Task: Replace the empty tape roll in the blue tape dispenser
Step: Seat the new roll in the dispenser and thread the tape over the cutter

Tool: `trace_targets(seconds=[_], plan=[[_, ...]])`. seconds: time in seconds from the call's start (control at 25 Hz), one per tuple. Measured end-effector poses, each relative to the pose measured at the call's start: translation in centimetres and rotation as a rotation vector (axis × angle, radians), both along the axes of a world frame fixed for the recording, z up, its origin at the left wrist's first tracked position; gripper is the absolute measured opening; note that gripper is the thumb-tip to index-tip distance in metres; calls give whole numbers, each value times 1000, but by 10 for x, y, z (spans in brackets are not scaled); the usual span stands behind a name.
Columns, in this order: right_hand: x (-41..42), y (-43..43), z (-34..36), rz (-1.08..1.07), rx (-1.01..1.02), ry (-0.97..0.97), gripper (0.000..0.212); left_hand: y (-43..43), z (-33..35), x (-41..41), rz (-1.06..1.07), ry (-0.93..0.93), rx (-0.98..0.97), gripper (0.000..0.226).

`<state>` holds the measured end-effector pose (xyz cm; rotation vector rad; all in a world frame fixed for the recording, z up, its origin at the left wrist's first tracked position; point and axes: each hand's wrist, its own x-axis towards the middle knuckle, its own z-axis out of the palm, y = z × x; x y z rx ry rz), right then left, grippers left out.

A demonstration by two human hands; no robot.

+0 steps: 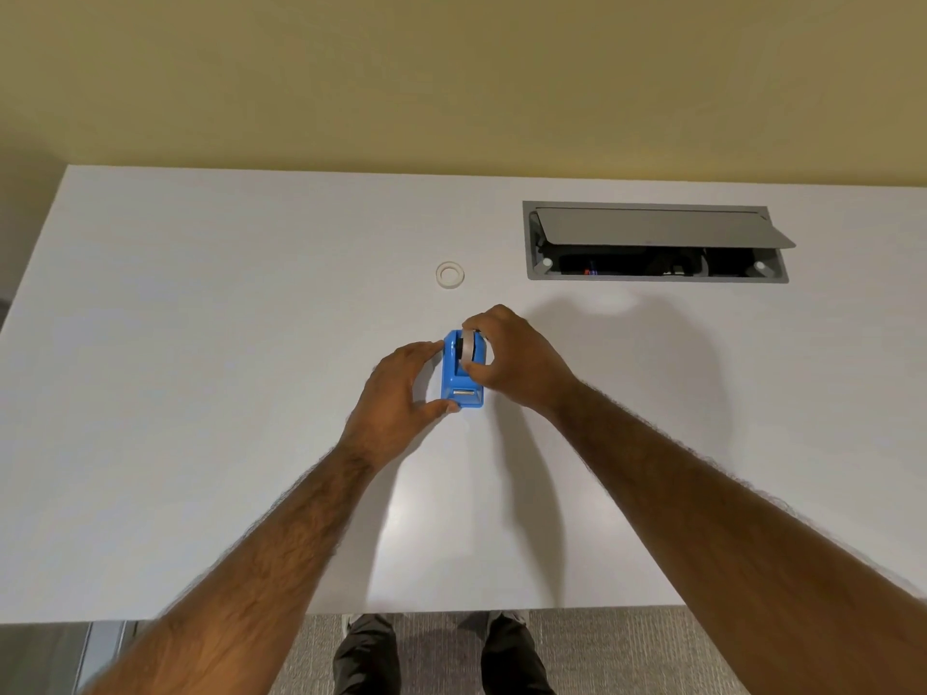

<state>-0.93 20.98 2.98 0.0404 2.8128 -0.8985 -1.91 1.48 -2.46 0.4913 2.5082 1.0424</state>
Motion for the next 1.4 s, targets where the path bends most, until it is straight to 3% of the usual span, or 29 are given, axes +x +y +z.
trace_targets(seconds=[0.16, 0.32, 0.4, 0.72, 1.0, 1.4], plan=[[-2, -1, 0, 13, 9, -19, 38, -5, 3, -2, 4, -40, 69, 69], [-1, 1, -2, -8, -7, -42, 50, -6, 10, -2, 137, 2, 211, 33], [2, 1, -3, -11, -33, -33, 52, -2, 13, -5, 225, -21, 272, 26], [11, 3, -16, -228, -161, 43, 29, 15, 13, -15, 244, -127, 348, 35], [11, -1, -21, -173, -120, 85, 23, 22, 13, -17, 205, -183, 333, 41], [12, -7, -16, -309, -206, 153, 16, 28, 9, -21, 109, -135, 234, 46]])
